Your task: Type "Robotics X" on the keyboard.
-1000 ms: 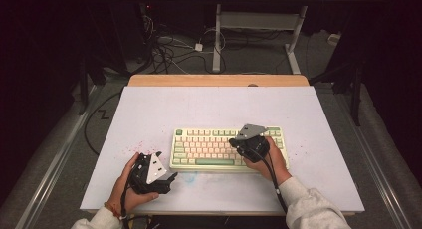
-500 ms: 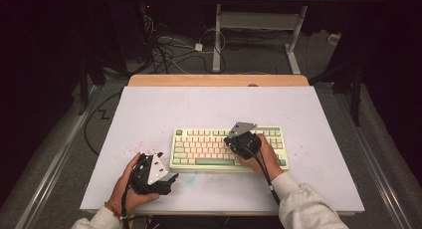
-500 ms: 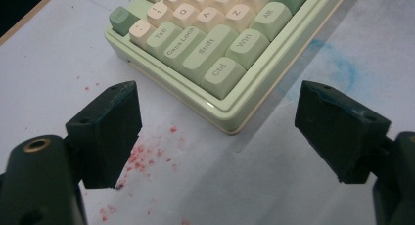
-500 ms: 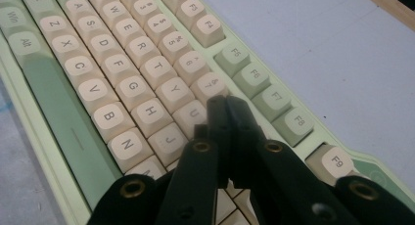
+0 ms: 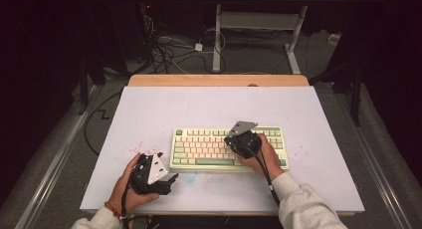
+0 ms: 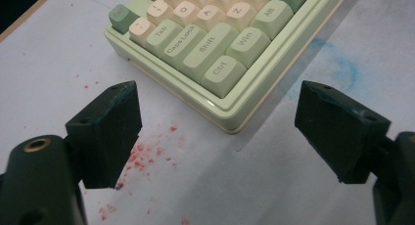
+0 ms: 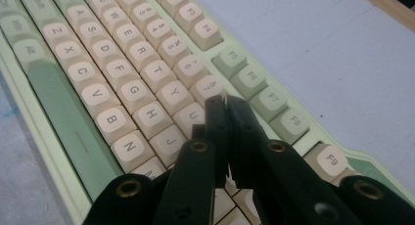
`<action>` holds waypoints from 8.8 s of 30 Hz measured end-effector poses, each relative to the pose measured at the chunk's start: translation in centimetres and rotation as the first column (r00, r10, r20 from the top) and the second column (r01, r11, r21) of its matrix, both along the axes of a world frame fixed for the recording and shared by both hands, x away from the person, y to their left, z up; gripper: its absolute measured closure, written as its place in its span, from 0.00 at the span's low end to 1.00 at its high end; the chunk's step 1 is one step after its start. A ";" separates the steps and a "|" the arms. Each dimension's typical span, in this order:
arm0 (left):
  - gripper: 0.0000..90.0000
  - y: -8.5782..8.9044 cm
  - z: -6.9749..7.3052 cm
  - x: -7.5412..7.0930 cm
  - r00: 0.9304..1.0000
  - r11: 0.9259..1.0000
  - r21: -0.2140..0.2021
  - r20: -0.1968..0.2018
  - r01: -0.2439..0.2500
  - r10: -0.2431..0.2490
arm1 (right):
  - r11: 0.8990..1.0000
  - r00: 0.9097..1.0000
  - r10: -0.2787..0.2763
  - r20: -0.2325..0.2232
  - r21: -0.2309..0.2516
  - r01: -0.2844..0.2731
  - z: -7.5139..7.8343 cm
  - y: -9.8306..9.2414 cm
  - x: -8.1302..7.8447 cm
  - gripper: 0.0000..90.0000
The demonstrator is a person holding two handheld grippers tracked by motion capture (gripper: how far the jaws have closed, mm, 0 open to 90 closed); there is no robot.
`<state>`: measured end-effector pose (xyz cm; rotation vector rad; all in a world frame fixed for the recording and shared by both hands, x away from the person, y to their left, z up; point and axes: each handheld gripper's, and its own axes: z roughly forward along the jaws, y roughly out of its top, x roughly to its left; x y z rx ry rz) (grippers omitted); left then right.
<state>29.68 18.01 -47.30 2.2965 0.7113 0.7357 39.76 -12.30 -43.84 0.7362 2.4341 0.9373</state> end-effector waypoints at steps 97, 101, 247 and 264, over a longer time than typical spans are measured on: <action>0.51 -0.2 1.6 0.6 0.997 0.994 -0.110 -0.083 -0.002 -0.007 | 0.989 0.959 -0.143 0.245 0.075 0.128 -0.7 -12.7 -10.7 0.27; 0.64 -0.4 1.8 1.0 0.992 0.993 -0.120 -0.121 0.014 -0.028 | 0.989 0.962 -0.145 0.232 0.070 0.132 -1.2 -13.2 -11.3 0.26; 0.96 -6.8 2.5 8.3 0.974 0.996 -0.009 -0.207 0.089 -0.089 | 0.995 0.970 -0.093 0.222 -0.006 0.097 -2.1 -12.6 -11.4 0.27; 0.93 -6.8 3.2 7.7 0.983 0.995 -0.016 -0.158 0.094 -0.095 | 0.994 0.967 -0.104 0.232 0.003 0.106 -1.9 -12.8 -11.4 0.27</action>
